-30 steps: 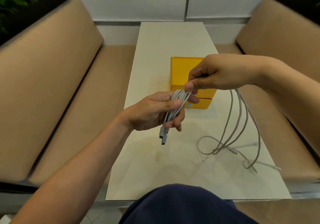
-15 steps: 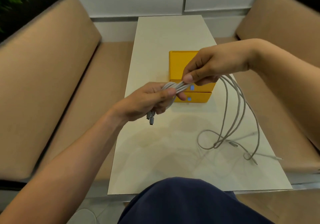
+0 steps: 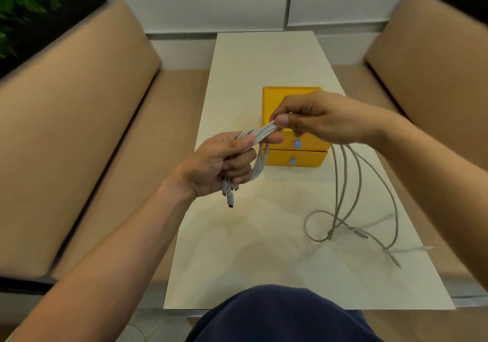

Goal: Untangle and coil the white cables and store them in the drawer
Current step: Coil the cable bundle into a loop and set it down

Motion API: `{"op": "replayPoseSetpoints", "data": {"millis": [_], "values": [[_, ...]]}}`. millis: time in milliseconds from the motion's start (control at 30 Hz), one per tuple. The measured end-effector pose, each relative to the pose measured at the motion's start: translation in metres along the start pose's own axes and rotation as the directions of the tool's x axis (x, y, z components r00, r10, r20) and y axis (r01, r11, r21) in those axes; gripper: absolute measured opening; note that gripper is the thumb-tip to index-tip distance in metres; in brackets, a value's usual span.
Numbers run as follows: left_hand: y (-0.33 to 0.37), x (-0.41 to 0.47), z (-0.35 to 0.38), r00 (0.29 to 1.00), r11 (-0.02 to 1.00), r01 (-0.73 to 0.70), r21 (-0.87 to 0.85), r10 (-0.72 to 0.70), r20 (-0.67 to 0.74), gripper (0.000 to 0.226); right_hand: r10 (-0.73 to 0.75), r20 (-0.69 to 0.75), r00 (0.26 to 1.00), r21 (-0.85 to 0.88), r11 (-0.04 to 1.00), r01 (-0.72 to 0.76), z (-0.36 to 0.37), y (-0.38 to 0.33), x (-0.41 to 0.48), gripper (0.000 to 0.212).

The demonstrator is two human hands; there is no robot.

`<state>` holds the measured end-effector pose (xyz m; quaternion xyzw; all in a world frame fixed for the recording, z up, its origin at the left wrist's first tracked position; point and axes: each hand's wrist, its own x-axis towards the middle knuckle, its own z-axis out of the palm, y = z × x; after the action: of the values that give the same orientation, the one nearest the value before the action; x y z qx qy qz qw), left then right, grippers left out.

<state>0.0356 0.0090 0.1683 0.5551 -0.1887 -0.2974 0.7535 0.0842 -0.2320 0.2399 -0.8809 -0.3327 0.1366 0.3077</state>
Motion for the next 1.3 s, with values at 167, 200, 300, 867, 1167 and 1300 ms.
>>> {"op": "replayPoseSetpoints", "data": {"millis": [167, 200, 300, 867, 1167, 1300], "values": [[-0.009, -0.001, 0.001, 0.999, 1.0, 0.004, -0.012, -0.004, -0.039, 0.041, -0.093, -0.059, 0.994, -0.601, 0.799, 0.039, 0.02, 0.0, -0.007, 0.029], [-0.008, -0.001, 0.001, 0.999, 1.0, -0.007, -0.013, 0.006, -0.051, 0.041, -0.083, -0.069, 0.994, -0.664, 0.747, 0.017, 0.026, -0.001, -0.008, 0.034], [-0.001, 0.001, 0.001, 0.995, 0.999, -0.045, -0.015, 0.043, -0.088, 0.04, -0.09, -0.242, 0.966, -0.715, 0.69, -0.114, 0.056, -0.002, -0.007, 0.044], [0.017, 0.01, 0.002, 0.975, 0.968, -0.219, -0.121, 0.212, -0.067, 0.045, 0.013, -0.386, 0.923, 0.325, 0.938, 0.123, 0.075, -0.015, 0.001, 0.04], [0.008, 0.009, 0.001, 0.968, 0.948, -0.251, -0.195, 0.25, -0.029, 0.05, 0.084, -0.478, 0.875, 0.255, 0.966, 0.046, 0.091, -0.027, 0.014, 0.028], [0.007, 0.011, 0.001, 0.97, 0.947, -0.242, -0.21, 0.245, -0.012, 0.043, 0.145, -0.534, 0.833, 0.246, 0.969, -0.011, 0.098, -0.03, 0.015, 0.017]]}}
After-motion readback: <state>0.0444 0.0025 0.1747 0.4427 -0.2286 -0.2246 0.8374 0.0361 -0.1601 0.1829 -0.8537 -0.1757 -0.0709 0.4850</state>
